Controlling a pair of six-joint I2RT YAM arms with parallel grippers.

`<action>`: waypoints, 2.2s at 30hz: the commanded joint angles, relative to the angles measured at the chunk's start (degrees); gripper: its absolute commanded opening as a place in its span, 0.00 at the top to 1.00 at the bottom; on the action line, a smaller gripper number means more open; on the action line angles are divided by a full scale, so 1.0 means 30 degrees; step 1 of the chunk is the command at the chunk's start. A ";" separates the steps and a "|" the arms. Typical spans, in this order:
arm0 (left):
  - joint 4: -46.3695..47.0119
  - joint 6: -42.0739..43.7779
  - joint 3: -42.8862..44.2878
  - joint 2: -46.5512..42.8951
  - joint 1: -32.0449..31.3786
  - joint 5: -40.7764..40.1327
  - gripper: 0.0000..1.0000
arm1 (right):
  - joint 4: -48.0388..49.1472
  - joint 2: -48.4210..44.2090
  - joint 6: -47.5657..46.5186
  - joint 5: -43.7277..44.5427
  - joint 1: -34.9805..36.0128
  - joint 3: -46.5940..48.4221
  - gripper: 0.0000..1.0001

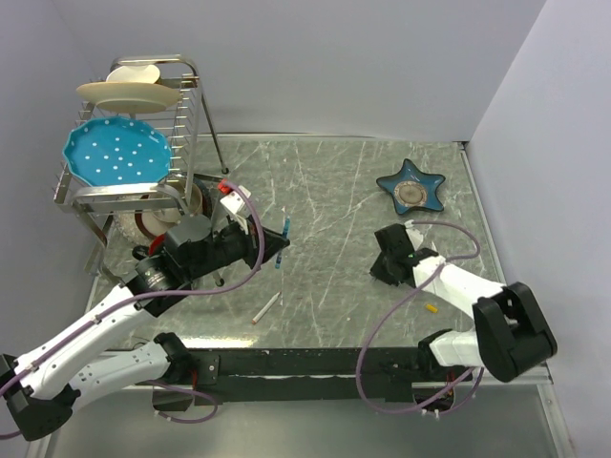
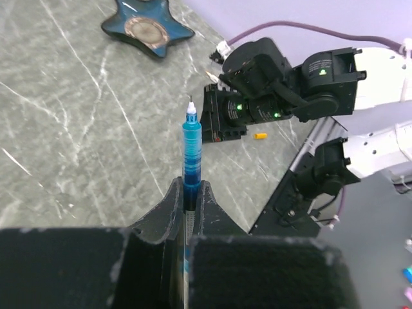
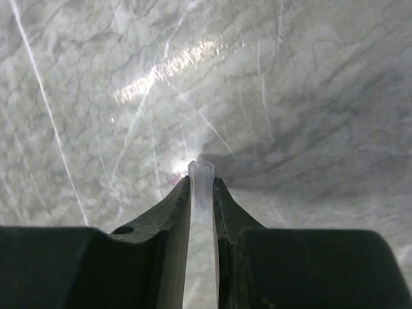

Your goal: Insert the pens into the pen caps

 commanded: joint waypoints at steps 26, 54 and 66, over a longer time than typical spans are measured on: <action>0.5363 -0.4669 -0.3470 0.3208 -0.1193 0.3330 0.99 | 0.3597 -1.0828 -0.4698 -0.6701 0.0090 -0.1463 1.00; 0.9702 -0.5902 -0.4789 0.3825 -0.1339 0.6348 0.99 | 1.2121 -1.2063 -0.0009 -0.9928 0.3340 -0.0996 1.00; 0.9818 -0.5901 -0.5170 0.3386 -0.1339 0.6348 0.99 | 1.1741 -1.1241 -0.0361 -0.8959 0.4103 -0.0233 1.00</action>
